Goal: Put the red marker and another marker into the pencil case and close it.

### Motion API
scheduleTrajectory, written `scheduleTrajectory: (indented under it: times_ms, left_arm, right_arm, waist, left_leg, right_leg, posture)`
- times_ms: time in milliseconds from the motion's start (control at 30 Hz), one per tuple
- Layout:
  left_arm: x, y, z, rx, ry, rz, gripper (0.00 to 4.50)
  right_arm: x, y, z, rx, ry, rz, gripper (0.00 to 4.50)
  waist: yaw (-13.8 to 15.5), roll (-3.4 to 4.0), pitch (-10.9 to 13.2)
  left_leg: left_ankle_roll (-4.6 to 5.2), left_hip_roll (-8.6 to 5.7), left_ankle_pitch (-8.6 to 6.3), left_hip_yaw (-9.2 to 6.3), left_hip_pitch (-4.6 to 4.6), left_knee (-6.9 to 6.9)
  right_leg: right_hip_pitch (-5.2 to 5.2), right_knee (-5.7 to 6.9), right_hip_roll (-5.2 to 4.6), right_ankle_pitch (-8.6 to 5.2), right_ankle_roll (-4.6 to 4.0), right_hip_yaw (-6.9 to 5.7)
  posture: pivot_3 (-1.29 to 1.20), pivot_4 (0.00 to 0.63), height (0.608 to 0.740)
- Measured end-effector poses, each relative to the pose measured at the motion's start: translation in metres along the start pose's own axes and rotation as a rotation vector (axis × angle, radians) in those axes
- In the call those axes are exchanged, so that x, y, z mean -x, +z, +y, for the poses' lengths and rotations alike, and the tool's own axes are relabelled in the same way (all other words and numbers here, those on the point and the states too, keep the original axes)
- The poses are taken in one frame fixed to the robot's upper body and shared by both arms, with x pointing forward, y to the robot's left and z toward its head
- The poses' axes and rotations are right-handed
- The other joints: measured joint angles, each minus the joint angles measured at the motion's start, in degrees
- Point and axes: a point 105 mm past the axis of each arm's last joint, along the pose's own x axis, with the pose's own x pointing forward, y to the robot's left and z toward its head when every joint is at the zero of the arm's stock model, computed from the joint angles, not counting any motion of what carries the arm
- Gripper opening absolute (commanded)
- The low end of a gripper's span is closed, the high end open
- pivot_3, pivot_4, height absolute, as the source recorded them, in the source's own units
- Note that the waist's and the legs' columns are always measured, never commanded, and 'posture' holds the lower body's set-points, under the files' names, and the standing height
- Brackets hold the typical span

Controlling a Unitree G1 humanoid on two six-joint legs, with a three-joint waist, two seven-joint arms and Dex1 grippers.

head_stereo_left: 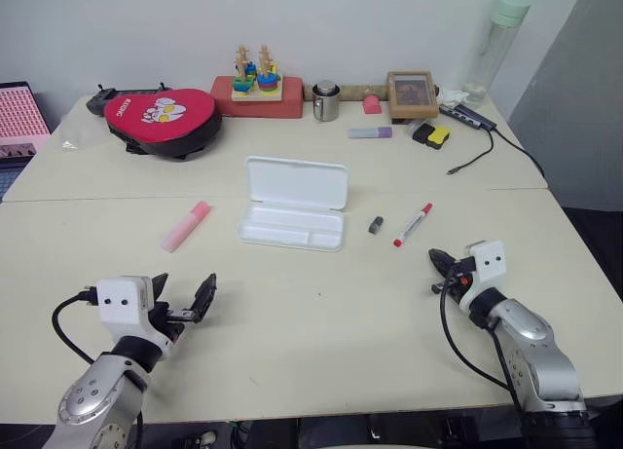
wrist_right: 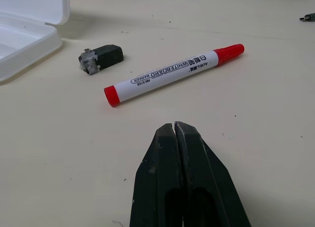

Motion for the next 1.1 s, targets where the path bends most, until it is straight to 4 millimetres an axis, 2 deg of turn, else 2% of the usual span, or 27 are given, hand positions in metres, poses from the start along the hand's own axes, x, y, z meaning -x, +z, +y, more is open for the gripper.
scheduleTrajectory:
  times_ms: [833,1100]
  left_arm:
    - [-0.0018,0.0015,-0.0018,-0.001,-0.006,-0.005,4.5]
    - [-0.0032,0.0037,-0.0023,-0.003,-0.009,-0.013,4.5]
  right_arm:
    - [0.0002,-0.0016,0.0003,0.0,0.017,0.022,0.03]
    - [-0.0008,-0.0046,0.0026,-0.048,0.054,0.058,0.03]
  waist:
    - [0.0,0.0,0.0]
    - [0.0,0.0,0.0]
  left_leg:
    - [0.0,0.0,0.0,0.0,0.0,0.0]
    - [0.0,0.0,0.0,0.0,0.0,0.0]
  right_leg:
    - [0.0,0.0,0.0,0.01,0.01,0.0]
    - [0.0,0.01,0.0,0.0,0.0,0.0]
  posture:
    - [0.0,0.15,0.74]
    - [0.0,0.15,0.74]
